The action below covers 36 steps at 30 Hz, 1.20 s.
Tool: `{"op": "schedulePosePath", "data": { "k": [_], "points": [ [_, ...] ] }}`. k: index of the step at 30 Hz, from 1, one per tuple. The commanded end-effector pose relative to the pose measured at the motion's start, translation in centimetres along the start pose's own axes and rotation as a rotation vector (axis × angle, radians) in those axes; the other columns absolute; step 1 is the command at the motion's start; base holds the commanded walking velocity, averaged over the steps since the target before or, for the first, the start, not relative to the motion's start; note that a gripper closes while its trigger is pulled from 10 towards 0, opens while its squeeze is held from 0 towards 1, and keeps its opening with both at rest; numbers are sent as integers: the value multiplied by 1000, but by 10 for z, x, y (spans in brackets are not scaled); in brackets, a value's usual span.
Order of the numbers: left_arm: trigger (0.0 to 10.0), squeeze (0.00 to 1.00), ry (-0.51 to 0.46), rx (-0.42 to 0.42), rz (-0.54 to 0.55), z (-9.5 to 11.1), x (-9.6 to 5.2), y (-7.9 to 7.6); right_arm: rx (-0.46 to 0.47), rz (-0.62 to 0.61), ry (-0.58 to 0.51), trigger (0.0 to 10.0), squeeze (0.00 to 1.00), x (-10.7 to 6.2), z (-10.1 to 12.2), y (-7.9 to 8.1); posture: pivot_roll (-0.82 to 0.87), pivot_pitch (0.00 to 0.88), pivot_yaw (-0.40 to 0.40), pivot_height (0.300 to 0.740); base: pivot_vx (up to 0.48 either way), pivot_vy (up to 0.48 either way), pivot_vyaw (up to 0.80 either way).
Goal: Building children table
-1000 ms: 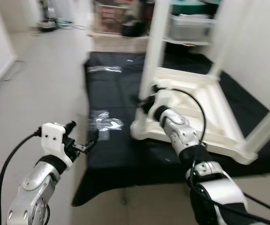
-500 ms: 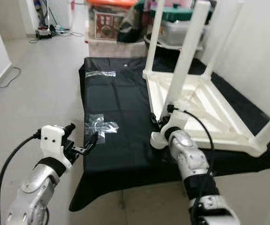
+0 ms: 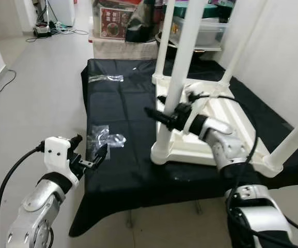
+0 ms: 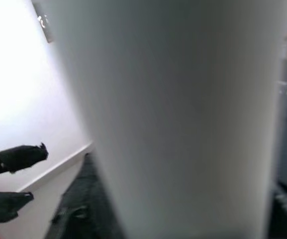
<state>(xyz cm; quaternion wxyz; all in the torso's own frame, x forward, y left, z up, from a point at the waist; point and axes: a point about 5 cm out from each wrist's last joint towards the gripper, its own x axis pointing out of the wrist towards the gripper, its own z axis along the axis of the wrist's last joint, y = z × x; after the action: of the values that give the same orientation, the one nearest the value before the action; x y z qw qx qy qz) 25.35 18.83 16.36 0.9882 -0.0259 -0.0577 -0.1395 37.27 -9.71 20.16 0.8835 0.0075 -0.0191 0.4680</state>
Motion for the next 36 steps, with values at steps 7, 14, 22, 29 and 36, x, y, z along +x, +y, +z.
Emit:
{"op": "schedulePosePath", "data": {
  "k": [7, 14, 22, 29, 36],
  "points": [
    [10000, 0, 7, -11, -8, -2, -2, -2, 76, -855, 257, 0, 0, -21, -47, -41, 143, 0, -128, 740, 0, 0, 0],
    [10000, 0, 3, -15, -7, 0, -3, -2, 162, -1256, 378, 0, 0, -71, -80, -28, 125, 0, -113, 740, 0, 0, 0],
    [10000, 0, 7, -16, -10, 0, -3, -2, 171, -779, 114, 10000, 1000, -13, -48, 12, 127, 0, -113, 740, 0, 0, 0],
    [10000, 0, 4, -17, -8, 0, -3, -2, 155, -473, -9, 10000, 0, 6, -15, 17, 133, 0, -119, 740, 0, 0, 0],
    [10000, 0, 1, -20, -12, -1, -1, -2, 93, 63, -6, 3608, 0, 15, -8, 36, 148, 0, -133, 740, 0, 0, 0]
  ]
}}
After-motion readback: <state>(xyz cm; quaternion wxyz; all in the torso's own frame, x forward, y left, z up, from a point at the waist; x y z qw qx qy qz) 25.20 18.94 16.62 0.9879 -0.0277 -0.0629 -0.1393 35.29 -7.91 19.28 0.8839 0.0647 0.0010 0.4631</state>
